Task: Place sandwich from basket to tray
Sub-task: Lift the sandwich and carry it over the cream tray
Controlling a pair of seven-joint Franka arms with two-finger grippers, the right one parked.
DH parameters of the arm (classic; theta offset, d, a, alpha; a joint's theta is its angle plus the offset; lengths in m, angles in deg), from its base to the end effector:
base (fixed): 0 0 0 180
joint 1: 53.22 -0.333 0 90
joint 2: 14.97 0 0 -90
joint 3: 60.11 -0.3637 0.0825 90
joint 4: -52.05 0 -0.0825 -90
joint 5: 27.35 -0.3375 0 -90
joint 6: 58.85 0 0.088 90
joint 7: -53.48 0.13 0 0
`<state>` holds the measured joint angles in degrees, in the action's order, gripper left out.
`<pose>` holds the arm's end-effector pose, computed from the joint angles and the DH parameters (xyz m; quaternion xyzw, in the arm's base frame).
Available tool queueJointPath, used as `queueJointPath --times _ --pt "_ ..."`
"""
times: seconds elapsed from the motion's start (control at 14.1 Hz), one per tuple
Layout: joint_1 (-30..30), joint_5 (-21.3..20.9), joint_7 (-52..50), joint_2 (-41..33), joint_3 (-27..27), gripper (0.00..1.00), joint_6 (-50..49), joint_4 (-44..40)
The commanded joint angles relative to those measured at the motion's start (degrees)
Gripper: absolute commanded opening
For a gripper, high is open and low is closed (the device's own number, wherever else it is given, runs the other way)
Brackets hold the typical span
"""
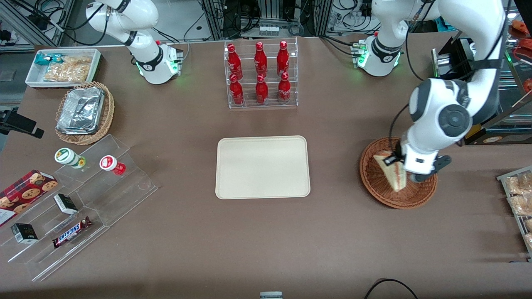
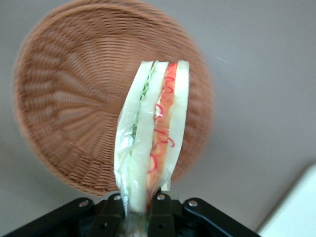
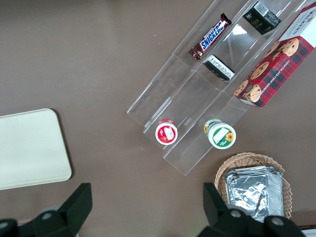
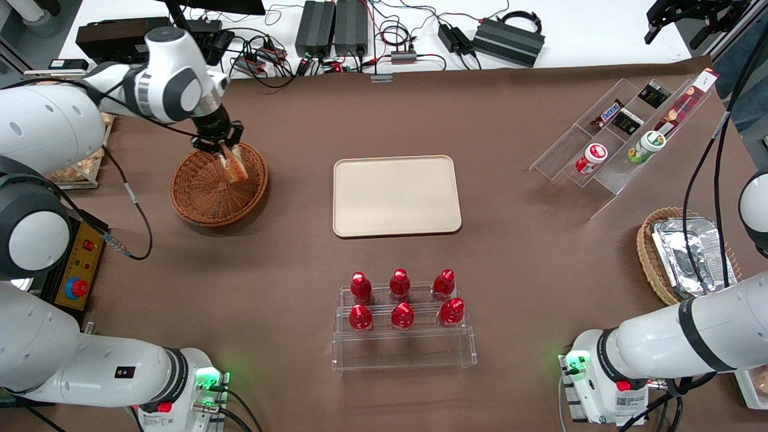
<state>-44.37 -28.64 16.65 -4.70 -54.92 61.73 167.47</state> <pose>0.5289 -0.1286 0.4093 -0.9805 -0.1917 0.0393 0.0202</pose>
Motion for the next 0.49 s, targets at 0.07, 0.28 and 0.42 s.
queueJointPath --times 0.07,0.28,0.42 --pt "10.28 -0.21 4.14 4.74 -0.26 0.00 -2.10 -5.36" --pt "17.49 0.15 -3.39 11.33 -0.26 0.00 -2.02 -12.91" --pt "22.24 0.15 -8.76 17.13 -0.26 0.00 -2.19 -20.19"
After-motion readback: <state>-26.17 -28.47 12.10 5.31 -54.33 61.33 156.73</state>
